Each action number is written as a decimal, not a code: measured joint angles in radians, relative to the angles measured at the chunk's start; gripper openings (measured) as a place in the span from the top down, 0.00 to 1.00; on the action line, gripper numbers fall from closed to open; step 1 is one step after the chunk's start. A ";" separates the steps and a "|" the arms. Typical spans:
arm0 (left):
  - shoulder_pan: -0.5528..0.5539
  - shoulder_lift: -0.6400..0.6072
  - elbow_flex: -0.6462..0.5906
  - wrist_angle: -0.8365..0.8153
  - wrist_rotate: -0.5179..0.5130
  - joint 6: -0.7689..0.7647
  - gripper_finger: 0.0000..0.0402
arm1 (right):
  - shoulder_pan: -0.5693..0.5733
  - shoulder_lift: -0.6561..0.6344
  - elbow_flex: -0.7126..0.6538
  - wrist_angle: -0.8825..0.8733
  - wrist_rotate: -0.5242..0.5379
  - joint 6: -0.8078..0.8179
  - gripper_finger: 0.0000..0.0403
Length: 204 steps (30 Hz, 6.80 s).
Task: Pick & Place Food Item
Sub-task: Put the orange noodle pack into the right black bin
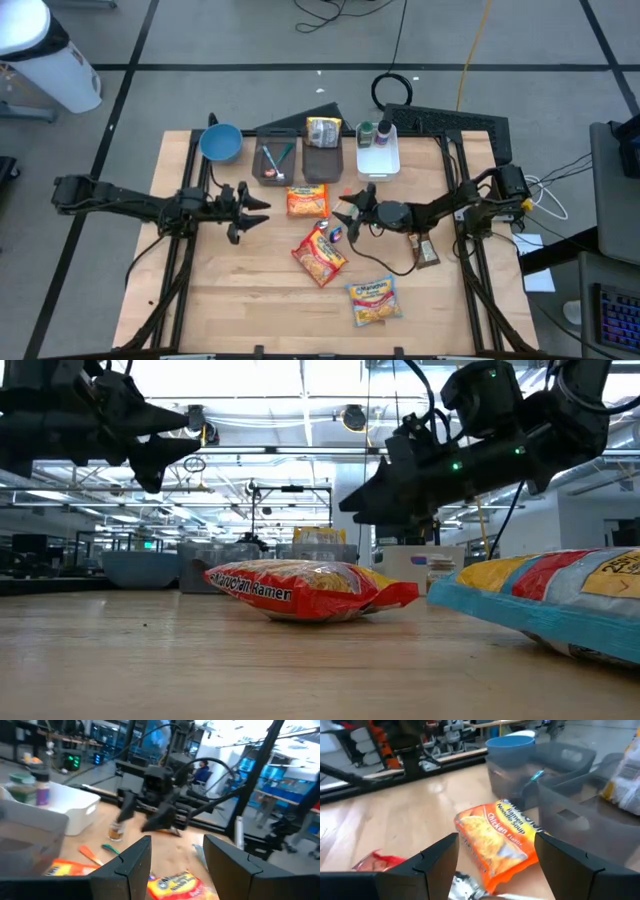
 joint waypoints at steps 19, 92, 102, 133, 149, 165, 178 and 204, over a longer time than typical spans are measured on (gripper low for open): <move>0.006 0.270 0.033 -0.050 -0.105 0.131 0.54 | 0.056 0.150 0.002 0.192 -0.019 -0.073 0.37; 0.231 0.668 0.291 -0.353 -0.066 -0.552 0.54 | 0.059 0.149 0.183 -0.110 -0.177 -0.246 0.37; 0.231 0.668 0.291 -0.337 -0.067 -0.552 0.60 | 0.059 0.149 0.183 -0.109 -0.177 -0.251 0.37; 0.220 0.664 0.291 -0.296 0.092 -0.394 0.99 | 0.059 0.149 0.183 -0.109 -0.174 -0.251 0.37; 0.187 0.369 0.308 -0.547 0.056 -0.300 1.00 | 0.050 0.149 0.183 -0.109 -0.173 -0.248 0.37; 0.140 0.273 0.664 -1.185 -0.110 -0.038 1.00 | 0.050 0.149 0.183 -0.100 -0.173 -0.247 0.37; 0.142 0.273 0.681 -1.400 -0.165 -0.124 0.98 | 0.050 0.149 0.183 -0.100 -0.173 -0.246 0.37; -0.393 0.278 0.737 -1.385 -0.482 -0.175 0.80 | 0.047 0.149 0.183 -0.110 -0.173 -0.251 0.37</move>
